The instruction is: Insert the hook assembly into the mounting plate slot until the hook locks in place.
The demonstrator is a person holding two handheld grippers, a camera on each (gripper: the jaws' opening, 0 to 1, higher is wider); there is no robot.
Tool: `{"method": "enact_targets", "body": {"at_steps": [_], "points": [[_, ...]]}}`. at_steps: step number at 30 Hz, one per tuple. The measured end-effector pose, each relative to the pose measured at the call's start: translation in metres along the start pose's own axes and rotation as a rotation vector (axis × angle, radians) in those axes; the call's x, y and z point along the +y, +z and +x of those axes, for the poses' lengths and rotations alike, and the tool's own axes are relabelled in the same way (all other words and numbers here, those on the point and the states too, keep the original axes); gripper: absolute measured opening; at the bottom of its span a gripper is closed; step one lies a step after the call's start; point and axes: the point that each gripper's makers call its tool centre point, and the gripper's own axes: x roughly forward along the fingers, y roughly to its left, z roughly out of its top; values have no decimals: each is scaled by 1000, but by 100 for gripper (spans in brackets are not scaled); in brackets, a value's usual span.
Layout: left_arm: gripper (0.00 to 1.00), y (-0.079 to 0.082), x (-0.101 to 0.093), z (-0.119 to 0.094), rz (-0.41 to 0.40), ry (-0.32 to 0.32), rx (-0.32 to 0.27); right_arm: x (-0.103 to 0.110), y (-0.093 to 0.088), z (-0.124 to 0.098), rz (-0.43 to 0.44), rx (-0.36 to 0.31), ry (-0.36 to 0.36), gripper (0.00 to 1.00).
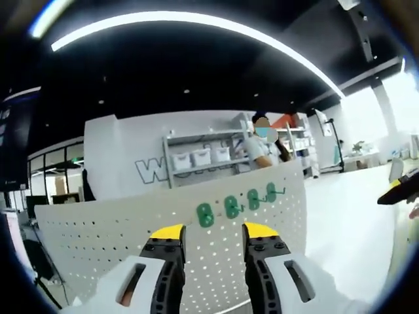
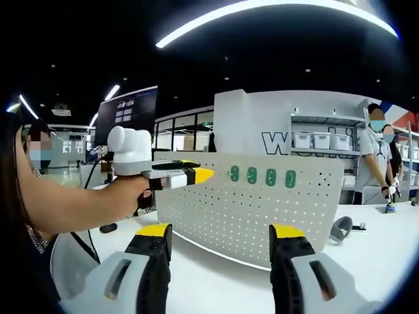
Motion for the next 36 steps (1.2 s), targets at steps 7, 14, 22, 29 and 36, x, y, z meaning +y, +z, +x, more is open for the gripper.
{"method": "enact_targets", "body": {"at_steps": [7, 14, 22, 29, 36], "points": [[36, 3, 31, -45, -21, -15, -12, 20, 4, 7, 2, -10, -8, 59], [37, -3, 50, -82, -35, -33, -18, 37, 6, 14, -7, -9, -10, 59], [39, -17, 67, -118, -79, -48, 6, 46, 8, 17, -20, -2, -17, 59], [40, -25, 82, -152, -108, -50, 9, 52, 11, 19, -27, -5, -18, 59], [41, -41, 84, -183, -140, -62, 48, 58, 13, 20, -35, -6, -18, 59]]}}
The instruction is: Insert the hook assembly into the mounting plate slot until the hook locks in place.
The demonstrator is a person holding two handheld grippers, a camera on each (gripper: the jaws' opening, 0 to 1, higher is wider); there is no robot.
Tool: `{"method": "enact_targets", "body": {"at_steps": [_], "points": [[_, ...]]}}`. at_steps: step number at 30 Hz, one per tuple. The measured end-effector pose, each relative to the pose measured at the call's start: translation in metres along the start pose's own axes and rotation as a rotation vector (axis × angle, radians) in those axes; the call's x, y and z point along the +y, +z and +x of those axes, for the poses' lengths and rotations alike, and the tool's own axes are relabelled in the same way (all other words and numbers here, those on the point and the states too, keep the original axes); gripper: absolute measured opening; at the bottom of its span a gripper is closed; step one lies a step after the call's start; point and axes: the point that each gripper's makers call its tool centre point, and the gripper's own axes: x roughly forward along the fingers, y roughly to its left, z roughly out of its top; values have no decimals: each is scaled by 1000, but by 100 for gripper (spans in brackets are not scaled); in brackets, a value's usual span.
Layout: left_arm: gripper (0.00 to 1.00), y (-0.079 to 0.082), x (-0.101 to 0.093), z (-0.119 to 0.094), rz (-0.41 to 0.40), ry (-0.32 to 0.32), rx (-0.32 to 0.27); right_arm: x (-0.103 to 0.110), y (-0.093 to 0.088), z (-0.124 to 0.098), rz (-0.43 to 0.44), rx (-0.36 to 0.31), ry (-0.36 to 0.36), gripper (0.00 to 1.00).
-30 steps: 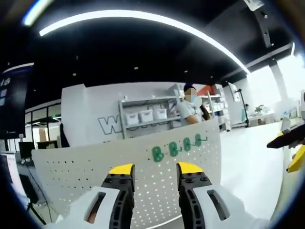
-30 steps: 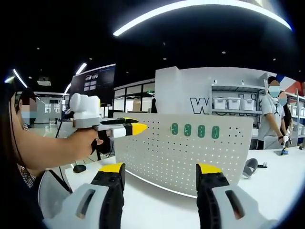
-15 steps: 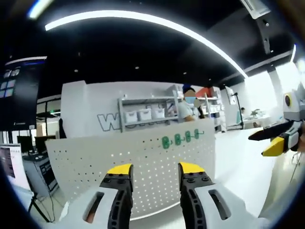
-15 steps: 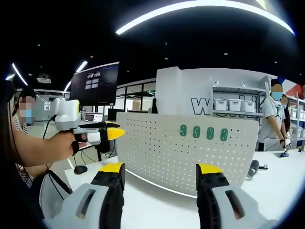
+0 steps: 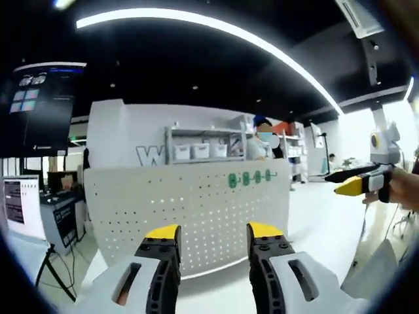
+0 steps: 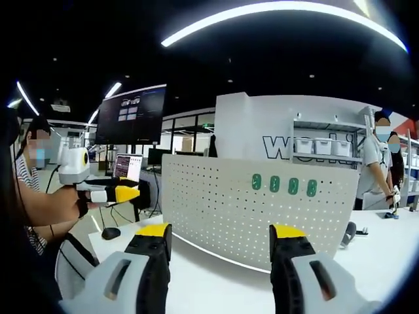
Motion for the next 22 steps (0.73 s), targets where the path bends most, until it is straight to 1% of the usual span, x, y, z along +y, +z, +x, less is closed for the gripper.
{"method": "enact_targets", "body": {"at_steps": [3, 8, 11, 12, 15, 18, 22], "points": [[43, -4, -2, -8, -44, -16, 7, 3, 1, 0, 0, -5, 3, 60], [47, -8, -7, -17, -70, -54, 13, 9, 2, -3, -5, -22, 13, 62], [56, -12, -14, -20, -85, -98, 34, 9, 4, -6, -11, -38, 12, 64], [59, -13, -15, -20, -86, -103, 41, 9, 5, -8, -11, -49, 11, 65], [65, -16, -22, -22, -100, -135, 53, 6, 8, -12, -8, -69, 8, 69], [72, -18, -30, -23, -91, -166, 69, 3, 9, -14, -14, -81, -3, 74], [80, -20, -34, -23, -112, -189, 82, 0, 9, -16, -14, -94, -12, 78]]}}
